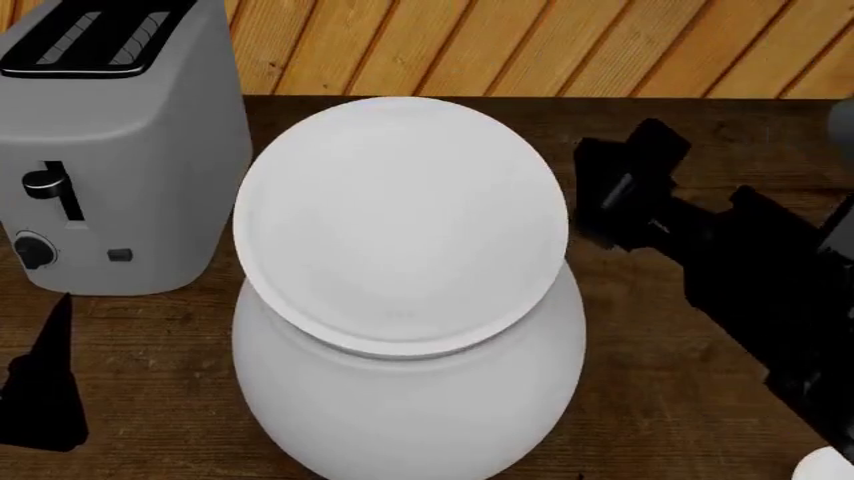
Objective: Stack the bowls from largest to smallest.
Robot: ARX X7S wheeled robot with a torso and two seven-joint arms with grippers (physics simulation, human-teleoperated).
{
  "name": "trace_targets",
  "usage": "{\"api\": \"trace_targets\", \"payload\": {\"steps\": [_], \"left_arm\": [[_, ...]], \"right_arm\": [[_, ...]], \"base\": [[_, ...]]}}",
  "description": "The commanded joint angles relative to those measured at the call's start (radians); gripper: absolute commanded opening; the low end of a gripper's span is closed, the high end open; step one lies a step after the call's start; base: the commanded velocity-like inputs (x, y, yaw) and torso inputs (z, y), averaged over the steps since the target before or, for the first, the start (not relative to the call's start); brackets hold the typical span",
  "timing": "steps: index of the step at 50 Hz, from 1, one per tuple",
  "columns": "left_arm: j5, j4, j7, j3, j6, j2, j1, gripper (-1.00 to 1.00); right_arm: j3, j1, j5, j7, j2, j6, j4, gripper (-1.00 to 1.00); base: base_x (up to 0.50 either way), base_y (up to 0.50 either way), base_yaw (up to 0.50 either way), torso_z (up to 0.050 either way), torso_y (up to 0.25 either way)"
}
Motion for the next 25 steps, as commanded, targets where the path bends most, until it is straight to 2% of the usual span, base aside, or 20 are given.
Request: {"api": "trace_targets", "payload": {"steps": [1,4,6,9,11,15,21,25], "left_arm": [[-0.009,0.004,-0.007,-0.005,-0.006,-0.002,-0.002,1.0],[-0.016,0.014,-0.01,-0.009,-0.014,-0.002,-0.003,1.0],[-0.017,0.014,-0.011,-0.009,-0.014,-0.003,-0.004,1.0],[-0.016,0.012,-0.012,-0.006,-0.01,-0.004,-0.002,1.0],[-0.013,0.01,-0.015,-0.001,-0.007,-0.003,0.0,1.0],[-0.013,0.017,-0.018,0.008,-0.007,-0.002,0.006,1.0],[-0.006,0.01,-0.02,0.01,0.01,-0.004,0.015,1.0],[0.006,0.007,-0.024,0.018,0.027,-0.005,0.02,1.0]], "right_arm": [[0.017,-0.05,0.289,0.231,0.143,-0.002,-0.175,1.0],[0.005,-0.078,0.464,0.322,0.278,-0.054,-0.208,1.0],[0.029,-0.108,0.487,0.331,0.325,-0.044,-0.226,1.0],[0.072,-0.169,0.492,0.328,0.359,-0.009,-0.256,1.0],[0.132,-0.208,0.427,0.29,0.376,0.093,-0.301,1.0],[0.165,-0.289,0.478,0.287,0.414,0.081,-0.336,1.0],[0.281,-0.457,0.443,0.168,0.549,0.121,-0.422,1.0],[0.376,-0.57,0.334,0.038,0.572,0.122,-0.45,1.0]], "base": [[0.0,0.0,0.0,0.0,0.0],[0.0,0.0,0.0,0.0,0.0],[0.0,0.0,0.0,0.0,0.0],[0.0,0.0,0.0,0.0,0.0],[0.0,0.0,0.0,0.0,0.0],[0.0,0.0,0.0,0.0,0.0],[0.0,0.0,0.0,0.0,0.0],[0.0,0.0,0.0,0.0,0.0]]}}
